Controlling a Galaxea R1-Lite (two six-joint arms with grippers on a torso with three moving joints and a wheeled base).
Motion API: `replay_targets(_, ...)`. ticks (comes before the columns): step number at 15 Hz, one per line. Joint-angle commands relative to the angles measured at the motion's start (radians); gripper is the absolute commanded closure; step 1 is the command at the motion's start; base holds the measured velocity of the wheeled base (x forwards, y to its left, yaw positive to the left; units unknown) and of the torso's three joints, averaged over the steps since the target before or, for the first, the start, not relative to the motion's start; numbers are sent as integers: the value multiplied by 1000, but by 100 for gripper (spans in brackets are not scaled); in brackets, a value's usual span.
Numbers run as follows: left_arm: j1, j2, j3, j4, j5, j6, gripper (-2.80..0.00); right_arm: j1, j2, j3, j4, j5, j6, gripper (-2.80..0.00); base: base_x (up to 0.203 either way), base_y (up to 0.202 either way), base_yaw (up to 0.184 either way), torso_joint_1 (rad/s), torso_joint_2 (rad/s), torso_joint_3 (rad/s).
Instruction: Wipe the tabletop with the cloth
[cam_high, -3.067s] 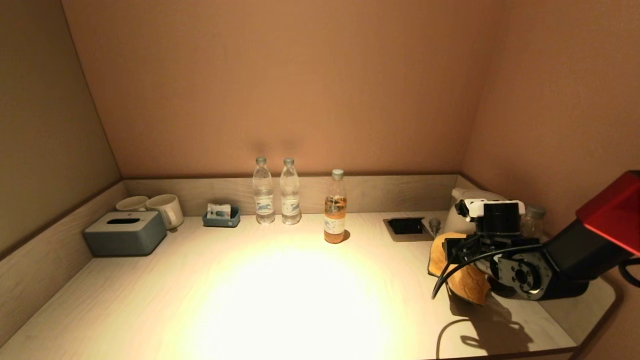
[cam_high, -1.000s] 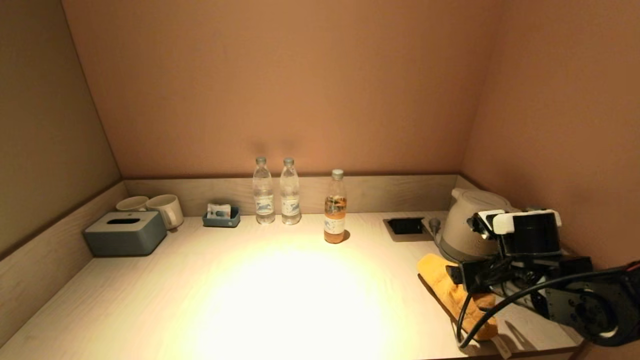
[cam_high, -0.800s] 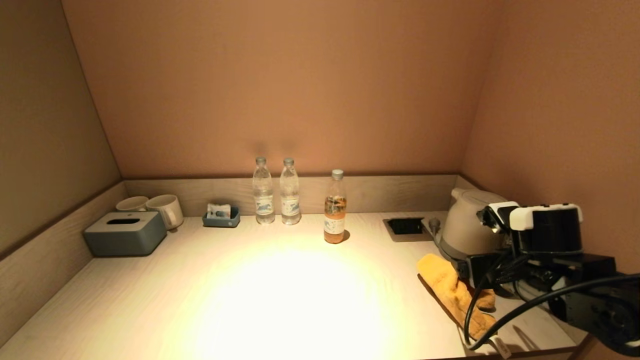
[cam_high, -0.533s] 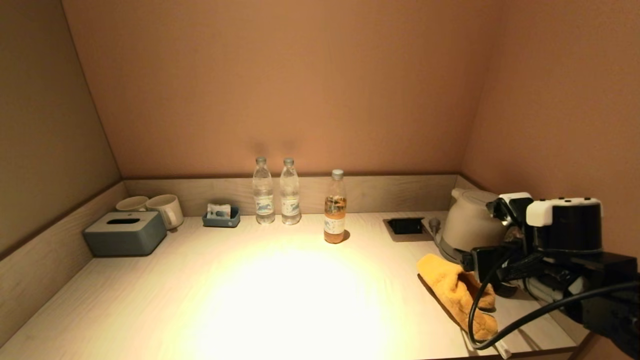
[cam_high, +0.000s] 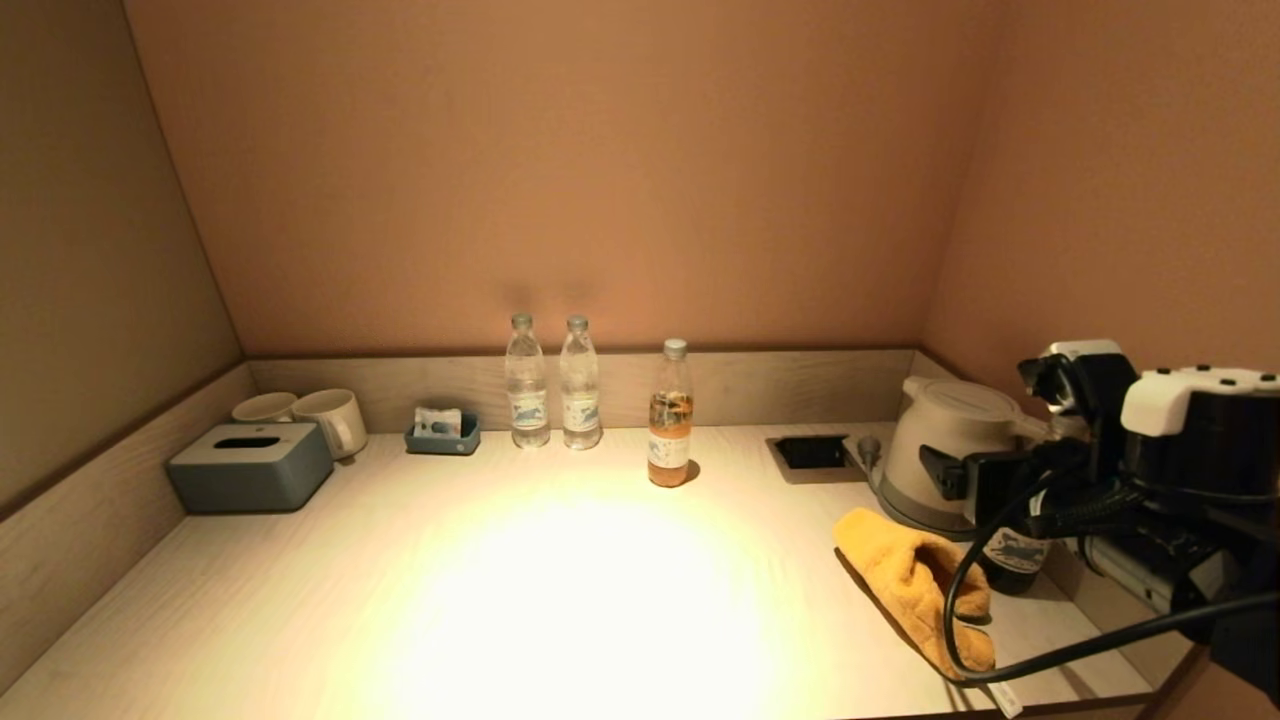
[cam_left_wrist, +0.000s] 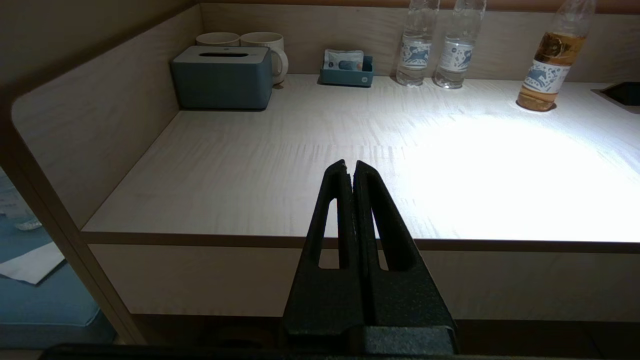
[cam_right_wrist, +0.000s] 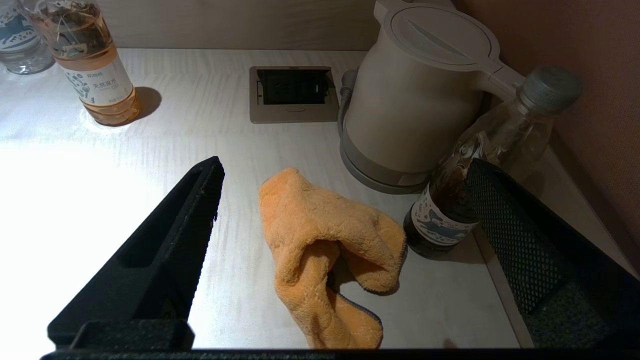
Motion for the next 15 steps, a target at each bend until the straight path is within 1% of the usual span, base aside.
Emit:
replay_targets(1, 0, 0, 0, 0, 1, 0, 0, 2, -8, 8, -9, 5, -2, -280, 0, 0, 0, 0, 0, 0)
replay_targets(2, 0, 0, 0, 0, 1, 0, 0, 1, -8, 8, -17, 16, -2, 0, 0, 0, 0, 0, 0, 0)
replay_targets(3, 0, 0, 0, 0, 1, 0, 0, 1, -13, 10, -39, 36, -5, 0, 0, 0, 0, 0, 0, 0)
replay_targets(8, 0, 0, 0, 0, 1, 0, 0, 1, -80, 7, -48, 41, -4, 0, 0, 0, 0, 0, 0, 0)
replay_targets(12, 0, 0, 0, 0, 1, 0, 0, 1, -201, 26, -47, 39, -5, 0, 0, 0, 0, 0, 0, 0)
replay_targets(15, 0, 0, 0, 0, 1, 0, 0, 1, -341, 90, -42, 34, -10, 0, 0, 0, 0, 0, 0, 0)
